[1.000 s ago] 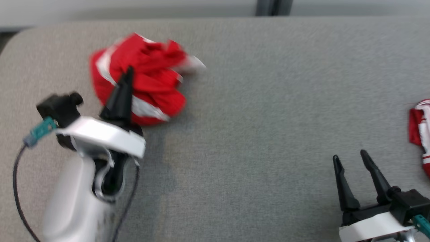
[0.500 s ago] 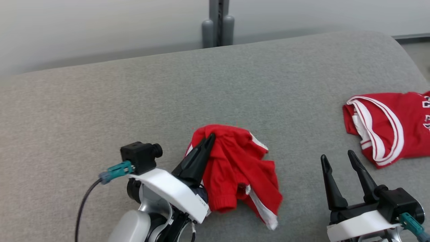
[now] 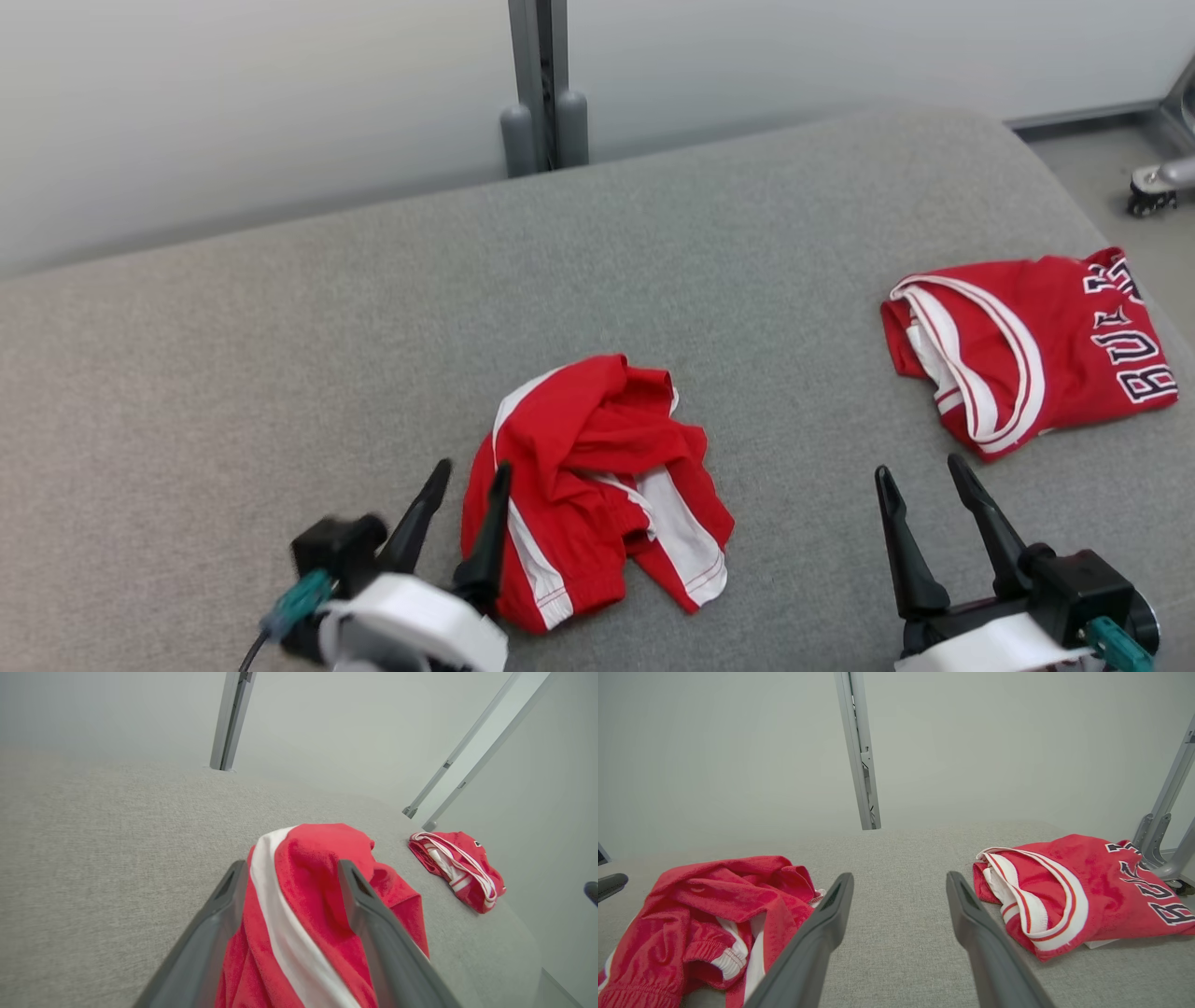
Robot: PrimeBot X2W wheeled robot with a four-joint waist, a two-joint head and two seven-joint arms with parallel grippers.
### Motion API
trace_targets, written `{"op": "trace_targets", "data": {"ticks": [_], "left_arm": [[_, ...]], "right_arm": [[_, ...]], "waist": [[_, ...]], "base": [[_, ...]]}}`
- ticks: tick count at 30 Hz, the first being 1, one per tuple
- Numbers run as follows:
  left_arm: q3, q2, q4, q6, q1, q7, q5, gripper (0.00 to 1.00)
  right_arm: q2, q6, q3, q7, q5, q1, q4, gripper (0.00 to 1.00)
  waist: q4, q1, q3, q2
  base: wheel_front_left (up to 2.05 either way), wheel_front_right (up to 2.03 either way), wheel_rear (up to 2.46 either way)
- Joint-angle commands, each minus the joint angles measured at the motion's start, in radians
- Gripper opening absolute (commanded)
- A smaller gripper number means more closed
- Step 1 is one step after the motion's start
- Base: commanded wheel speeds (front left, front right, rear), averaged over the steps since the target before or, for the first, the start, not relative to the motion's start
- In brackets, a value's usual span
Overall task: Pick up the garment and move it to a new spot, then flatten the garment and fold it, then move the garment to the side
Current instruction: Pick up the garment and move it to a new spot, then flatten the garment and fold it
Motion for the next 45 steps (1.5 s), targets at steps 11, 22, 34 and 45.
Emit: {"op": "trace_targets", "data": {"ticks": [11,22,34,45], "left_arm": [[0.28,0.037,-0.356,0.149,0.349,-0.035,0.198,1.0],[0.447,-0.023,-0.388,0.022,0.461,-0.035,0.276,1.0],[0.475,-0.033,-0.4,0.0,0.443,-0.036,0.264,1.0],[0.143,-0.032,-0.502,-0.021,0.409,0.022,0.062,1.0]], "right_arm": [[-0.029,0.0,-0.047,0.0,-0.055,0.066,-0.068,1.0],[-0.031,0.0,-0.069,0.0,-0.076,0.078,-0.026,1.0],[-0.014,0.0,-0.059,0.0,-0.075,0.069,-0.019,1.0],[-0.02,0.0,-0.054,0.0,-0.061,0.037,-0.089,1.0]], "waist": [[0.122,-0.0001,-0.146,-0.0001],[0.201,-0.0001,-0.168,-0.0001],[0.176,-0.0001,-0.149,-0.0001],[0.066,-0.0001,-0.067,-0.0001]], "base": [[0.0,0.0,0.0],[0.0,0.0,0.0],[0.0,0.0,0.0],[0.0,0.0,0.0]]}}
